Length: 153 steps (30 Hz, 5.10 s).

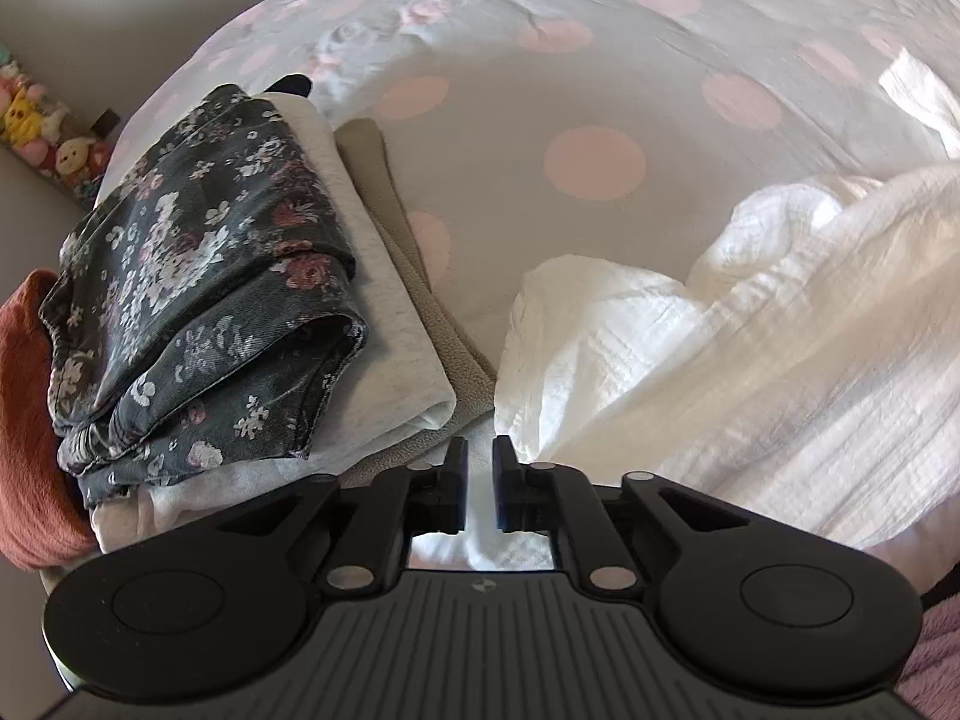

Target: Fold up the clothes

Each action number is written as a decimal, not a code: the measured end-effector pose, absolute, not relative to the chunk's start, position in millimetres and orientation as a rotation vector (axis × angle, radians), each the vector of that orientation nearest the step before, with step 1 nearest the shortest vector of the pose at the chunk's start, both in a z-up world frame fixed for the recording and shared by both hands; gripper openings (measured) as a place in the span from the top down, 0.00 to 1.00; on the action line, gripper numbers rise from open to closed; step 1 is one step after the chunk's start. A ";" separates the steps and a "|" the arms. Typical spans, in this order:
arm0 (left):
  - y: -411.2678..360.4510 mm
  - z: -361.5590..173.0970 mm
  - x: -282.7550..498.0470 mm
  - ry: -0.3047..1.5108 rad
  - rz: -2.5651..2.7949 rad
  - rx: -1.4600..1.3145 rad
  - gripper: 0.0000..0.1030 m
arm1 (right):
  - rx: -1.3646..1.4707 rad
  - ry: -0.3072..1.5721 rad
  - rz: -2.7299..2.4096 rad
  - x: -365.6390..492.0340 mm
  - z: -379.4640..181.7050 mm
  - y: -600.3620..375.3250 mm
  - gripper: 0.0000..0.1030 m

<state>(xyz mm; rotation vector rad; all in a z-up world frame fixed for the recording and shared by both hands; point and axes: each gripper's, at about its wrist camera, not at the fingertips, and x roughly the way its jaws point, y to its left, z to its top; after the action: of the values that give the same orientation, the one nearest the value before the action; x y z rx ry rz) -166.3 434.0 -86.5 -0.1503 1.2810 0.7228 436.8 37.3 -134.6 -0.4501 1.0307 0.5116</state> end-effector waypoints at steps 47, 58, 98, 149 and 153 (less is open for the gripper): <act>480.4 12.7 -110.1 1.016 0.855 0.003 0.95 | -0.419 0.564 0.400 447.5 23.5 33.9 0.96; 612.2 -32.8 -2.1 1.069 0.965 0.044 0.95 | -0.514 0.488 0.388 539.2 -11.0 163.4 0.96; 404.1 -95.3 -71.8 1.076 0.853 -0.251 0.59 | -0.484 0.812 0.888 295.5 -85.2 107.4 0.36; 379.2 -150.3 -117.3 0.838 0.877 -0.585 0.59 | -0.433 0.947 0.320 347.2 21.2 -59.8 0.93; 379.2 -151.3 -117.3 0.838 0.862 -0.592 0.59 | -0.397 0.960 0.176 362.4 3.0 -114.8 0.93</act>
<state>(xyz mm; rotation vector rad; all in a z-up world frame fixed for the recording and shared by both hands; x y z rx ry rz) -117.3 379.2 -151.3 -0.5922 0.8383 0.8617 362.4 -114.8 3.0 -0.3971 0.9603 0.1759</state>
